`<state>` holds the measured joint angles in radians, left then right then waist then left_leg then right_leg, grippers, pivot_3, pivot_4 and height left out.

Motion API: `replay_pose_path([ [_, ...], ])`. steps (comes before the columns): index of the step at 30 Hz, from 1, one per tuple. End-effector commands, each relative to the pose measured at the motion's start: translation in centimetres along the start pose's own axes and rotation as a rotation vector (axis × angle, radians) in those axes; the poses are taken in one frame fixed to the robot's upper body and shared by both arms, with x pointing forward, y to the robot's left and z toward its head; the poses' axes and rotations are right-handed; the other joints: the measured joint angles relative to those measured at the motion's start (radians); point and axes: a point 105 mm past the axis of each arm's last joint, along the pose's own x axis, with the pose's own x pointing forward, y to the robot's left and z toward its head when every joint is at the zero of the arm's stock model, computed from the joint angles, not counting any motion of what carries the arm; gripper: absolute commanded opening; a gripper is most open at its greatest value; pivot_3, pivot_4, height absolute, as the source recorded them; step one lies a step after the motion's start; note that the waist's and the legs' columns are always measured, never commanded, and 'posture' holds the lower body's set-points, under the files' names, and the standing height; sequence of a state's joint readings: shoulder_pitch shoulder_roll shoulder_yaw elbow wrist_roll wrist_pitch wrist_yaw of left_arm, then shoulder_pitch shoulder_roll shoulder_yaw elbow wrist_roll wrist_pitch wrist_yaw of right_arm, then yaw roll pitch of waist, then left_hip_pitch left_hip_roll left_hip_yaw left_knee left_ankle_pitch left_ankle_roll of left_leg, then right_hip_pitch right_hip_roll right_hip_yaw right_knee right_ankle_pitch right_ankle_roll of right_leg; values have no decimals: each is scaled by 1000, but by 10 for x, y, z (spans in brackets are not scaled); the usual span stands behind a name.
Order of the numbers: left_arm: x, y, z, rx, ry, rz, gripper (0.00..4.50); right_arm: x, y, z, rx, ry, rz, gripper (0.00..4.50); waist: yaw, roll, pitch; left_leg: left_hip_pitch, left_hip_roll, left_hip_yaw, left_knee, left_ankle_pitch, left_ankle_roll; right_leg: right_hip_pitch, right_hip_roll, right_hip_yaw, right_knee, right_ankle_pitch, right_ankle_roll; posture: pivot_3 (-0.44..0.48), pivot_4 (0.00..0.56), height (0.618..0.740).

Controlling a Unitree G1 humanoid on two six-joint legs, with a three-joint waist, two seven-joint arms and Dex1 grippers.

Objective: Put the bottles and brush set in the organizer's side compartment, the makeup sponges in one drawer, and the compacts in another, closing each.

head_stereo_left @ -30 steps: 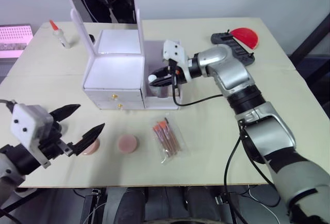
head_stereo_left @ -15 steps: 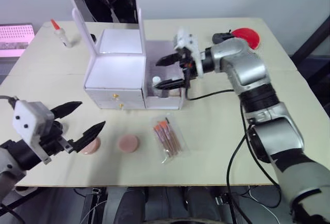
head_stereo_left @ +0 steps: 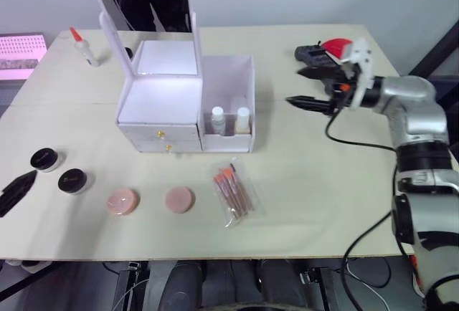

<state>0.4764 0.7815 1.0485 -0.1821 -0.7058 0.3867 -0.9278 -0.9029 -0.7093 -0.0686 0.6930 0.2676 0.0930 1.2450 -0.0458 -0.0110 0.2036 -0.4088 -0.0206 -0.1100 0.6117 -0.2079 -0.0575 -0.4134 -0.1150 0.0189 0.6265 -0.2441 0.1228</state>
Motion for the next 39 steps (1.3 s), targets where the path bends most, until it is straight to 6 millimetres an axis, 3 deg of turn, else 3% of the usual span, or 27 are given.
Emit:
replay_pose_path([
  [1,-25,20,-6,50,35,59,4500,-27,-17,-15,-60,56,-133,4413,-1,0,0,0,0,0,0,0,0,0,0,0,0,0,0,0,150,740],
  [6,-53,51,-31,23,71,187,4500,-52,-35,-52,-9,154,-301,4413,-13,0,0,0,0,0,-1,0,0,-1,0,0,0,0,0,0,150,740],
  [9,-67,62,-35,7,74,229,4500,-60,-41,-63,2,190,-363,4413,-24,0,0,0,0,0,-1,0,0,-1,-1,0,1,0,0,0,150,740],
  [14,-67,63,-35,20,73,217,4500,-54,-42,-59,3,167,-350,4413,-27,0,0,0,0,0,-1,0,0,-1,-1,0,1,0,0,0,150,740],
  [20,-48,49,-23,21,17,139,4500,-35,-35,-41,-29,107,-257,4413,-24,0,0,0,0,0,-1,0,0,-1,-1,0,1,0,0,0,150,740],
  [23,-27,20,-9,38,0,-5,4500,-17,-22,-15,-46,42,-112,4413,-24,0,0,0,0,0,-1,0,0,-1,-1,0,1,0,0,0,150,740],
  [25,-5,-18,9,42,-11,-179,4500,-3,-5,5,-55,18,18,4413,-23,1,0,0,0,0,-1,0,0,-1,-1,0,2,0,0,0,150,740],
  [28,11,-51,24,38,-10,-303,4500,4,11,17,-77,16,82,4413,-21,0,0,0,0,0,-1,0,0,-1,-1,0,3,0,1,0,150,740],
  [31,26,-100,51,-66,-68,-517,4500,11,42,32,-70,8,205,4413,-15,0,0,0,0,-2,-1,0,0,-1,0,0,3,0,1,0,150,740],
  [35,35,-151,53,-234,-15,-724,4500,15,78,49,0,18,303,4413,-14,1,1,0,0,-1,-1,0,0,-1,-1,1,3,0,1,0,150,740],
  [37,47,-165,53,-339,17,-743,4500,16,95,54,34,34,355,4413,-14,1,1,0,0,-1,0,0,0,-1,-1,1,4,0,1,0,150,740],
  [39,59,-187,55,-389,39,-785,3958,15,114,52,82,80,441,4500,2,2,0,1,0,-2,0,0,0,0,0,1,4,0,1,0,150,740],
])
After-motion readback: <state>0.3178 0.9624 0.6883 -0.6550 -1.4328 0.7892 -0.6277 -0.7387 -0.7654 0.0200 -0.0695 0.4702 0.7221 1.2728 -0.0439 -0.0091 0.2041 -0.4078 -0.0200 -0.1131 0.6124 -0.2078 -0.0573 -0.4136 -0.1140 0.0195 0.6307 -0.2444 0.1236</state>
